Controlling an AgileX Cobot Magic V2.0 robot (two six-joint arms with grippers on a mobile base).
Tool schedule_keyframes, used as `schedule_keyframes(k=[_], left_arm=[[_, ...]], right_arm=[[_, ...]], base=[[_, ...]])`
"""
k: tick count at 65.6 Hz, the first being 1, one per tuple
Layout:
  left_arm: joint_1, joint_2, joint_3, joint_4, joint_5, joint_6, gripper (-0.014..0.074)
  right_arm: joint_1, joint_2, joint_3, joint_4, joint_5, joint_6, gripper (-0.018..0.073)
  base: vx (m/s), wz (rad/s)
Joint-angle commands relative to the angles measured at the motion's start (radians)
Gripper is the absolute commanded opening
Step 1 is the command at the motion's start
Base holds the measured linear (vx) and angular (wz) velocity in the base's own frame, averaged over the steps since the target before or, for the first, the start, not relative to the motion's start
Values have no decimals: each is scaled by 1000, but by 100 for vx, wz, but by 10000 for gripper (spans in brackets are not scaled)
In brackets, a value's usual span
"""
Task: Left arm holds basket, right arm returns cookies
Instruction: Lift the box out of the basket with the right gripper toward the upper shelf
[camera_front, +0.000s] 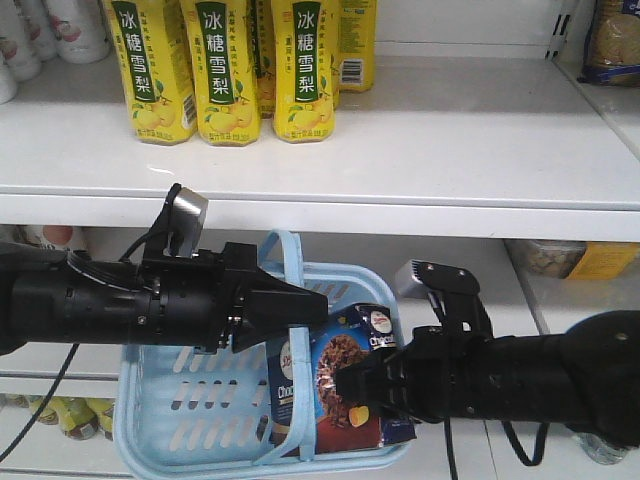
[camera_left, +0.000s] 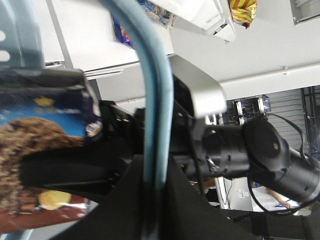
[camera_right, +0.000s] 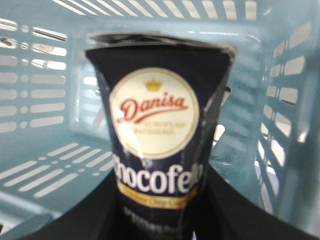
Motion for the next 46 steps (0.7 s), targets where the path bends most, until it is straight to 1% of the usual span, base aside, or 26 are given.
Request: schedule_keyframes(k=[1,6,13,25,38,46], left_arm=[[-4,-41,-34,-109,53,7,-3],[-4,-41,-34,-109,53,7,-3],[-4,-41,-34,-109,53,7,-3],[-4,-41,-34,-109,53,7,-3],[-4,-41,-34,-109,53,7,-3],[-4,-41,-34,-109,53,7,-3]], right_arm=[[-5,-115,16,16,-17,1,151],[-21,-188,50,-2,-46,19,151],[-69,-289,81,-14,-31,30,151],[-175,-461,74,-106,114,93,151],[-312,-621,65,-272,191,249,151],[-381,-686,-13,-408,272,321,151]], base=[[0,0],[0,0],[0,0],[0,0],[0,0],[0,0]])
